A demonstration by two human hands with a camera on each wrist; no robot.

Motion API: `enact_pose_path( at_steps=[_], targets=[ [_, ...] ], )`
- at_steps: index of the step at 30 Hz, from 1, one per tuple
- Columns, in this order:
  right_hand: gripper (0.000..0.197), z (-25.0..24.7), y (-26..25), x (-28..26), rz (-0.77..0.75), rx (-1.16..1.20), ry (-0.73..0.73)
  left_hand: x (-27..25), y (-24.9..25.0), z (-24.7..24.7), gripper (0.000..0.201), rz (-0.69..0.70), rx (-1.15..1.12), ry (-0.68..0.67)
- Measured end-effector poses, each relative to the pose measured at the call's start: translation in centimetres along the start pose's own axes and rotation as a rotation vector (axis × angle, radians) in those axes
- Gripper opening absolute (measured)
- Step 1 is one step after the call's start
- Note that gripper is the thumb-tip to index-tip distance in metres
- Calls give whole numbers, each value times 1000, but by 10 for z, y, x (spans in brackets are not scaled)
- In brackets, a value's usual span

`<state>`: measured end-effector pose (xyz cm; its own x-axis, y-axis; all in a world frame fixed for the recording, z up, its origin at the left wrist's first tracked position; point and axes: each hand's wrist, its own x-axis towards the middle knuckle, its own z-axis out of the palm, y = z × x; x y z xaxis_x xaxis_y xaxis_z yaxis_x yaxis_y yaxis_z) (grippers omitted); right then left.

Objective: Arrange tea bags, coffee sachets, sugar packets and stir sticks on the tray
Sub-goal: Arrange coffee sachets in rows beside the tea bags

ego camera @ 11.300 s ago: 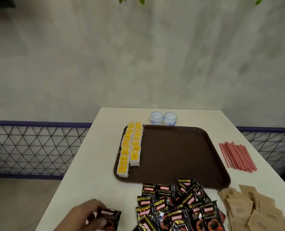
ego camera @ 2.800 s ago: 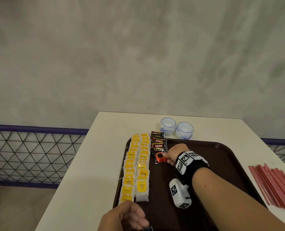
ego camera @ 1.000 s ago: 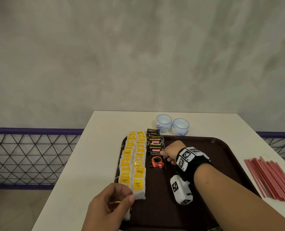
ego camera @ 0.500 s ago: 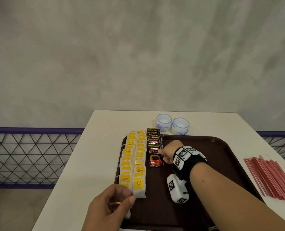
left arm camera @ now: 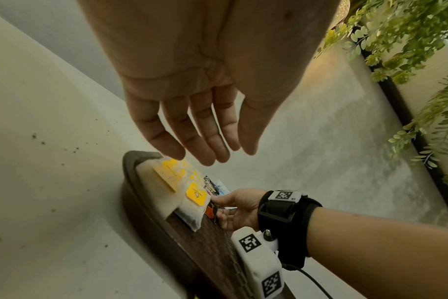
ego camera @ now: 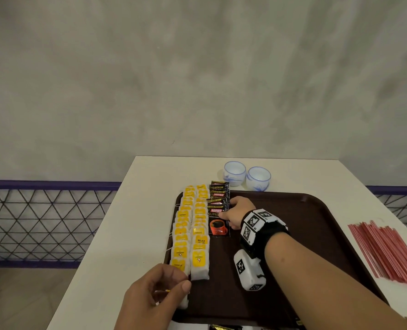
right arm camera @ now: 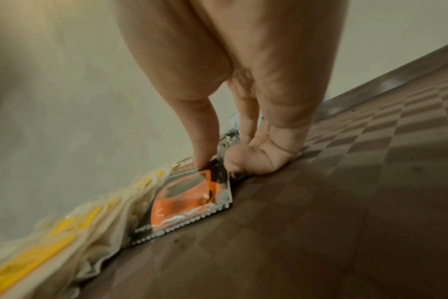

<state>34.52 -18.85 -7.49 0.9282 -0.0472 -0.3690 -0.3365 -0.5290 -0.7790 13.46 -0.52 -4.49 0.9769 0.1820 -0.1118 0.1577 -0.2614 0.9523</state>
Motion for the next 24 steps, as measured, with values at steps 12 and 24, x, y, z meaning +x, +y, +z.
enact_pose_path(
  at_steps=[12,24],
  targets=[
    [59,-43,-7,-59,-168,-255,69,-40,2,12,36,51,395,-384],
    [78,-73,78,-269,-277,-985,-343,-101,-17,24,95,208,954,-576]
  ],
)
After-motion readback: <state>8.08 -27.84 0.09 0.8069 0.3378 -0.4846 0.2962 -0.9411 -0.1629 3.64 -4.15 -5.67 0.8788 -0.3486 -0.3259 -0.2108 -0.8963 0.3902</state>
